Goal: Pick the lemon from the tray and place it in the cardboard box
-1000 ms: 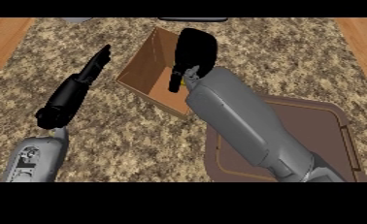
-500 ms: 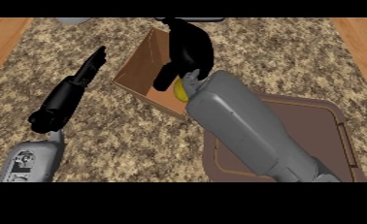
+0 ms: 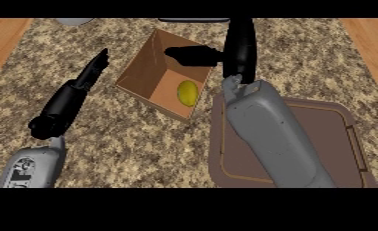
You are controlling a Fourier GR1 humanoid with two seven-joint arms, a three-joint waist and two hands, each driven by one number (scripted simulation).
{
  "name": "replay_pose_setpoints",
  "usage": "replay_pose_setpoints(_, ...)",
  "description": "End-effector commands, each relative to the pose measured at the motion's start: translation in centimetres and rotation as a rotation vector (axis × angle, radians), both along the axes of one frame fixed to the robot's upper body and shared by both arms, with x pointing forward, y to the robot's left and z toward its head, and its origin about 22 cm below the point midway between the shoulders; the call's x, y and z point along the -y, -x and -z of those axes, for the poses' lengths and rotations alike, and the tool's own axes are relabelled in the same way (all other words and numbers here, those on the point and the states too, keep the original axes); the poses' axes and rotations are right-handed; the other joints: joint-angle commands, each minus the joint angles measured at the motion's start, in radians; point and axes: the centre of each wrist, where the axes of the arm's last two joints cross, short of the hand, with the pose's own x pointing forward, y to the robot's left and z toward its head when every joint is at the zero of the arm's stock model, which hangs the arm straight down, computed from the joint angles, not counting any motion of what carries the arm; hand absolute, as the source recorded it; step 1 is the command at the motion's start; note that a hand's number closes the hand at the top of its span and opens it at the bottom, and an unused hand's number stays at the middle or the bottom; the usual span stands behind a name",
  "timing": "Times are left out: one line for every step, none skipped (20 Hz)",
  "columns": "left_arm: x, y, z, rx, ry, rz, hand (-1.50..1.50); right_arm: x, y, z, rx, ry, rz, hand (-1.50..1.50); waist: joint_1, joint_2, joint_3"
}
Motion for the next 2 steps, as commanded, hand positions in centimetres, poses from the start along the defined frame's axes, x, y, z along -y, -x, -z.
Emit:
replay_pose_setpoints(-0.7, 0.7, 0.3, 0.001, 0.004, -0.003, 0.0, 3.0, -0.3, 1.0, 0.059, -0.147, 0.124, -1.5, -0.003, -0.001, -0.001)
replay_pose_setpoints(0.6, 1.3, 0.0, 0.003, -0.01, -0.015, 0.0, 3.8, 1.5, 2.7, 0.074, -0.105, 0.106, -1.5, -0.011, -0.004, -0.001)
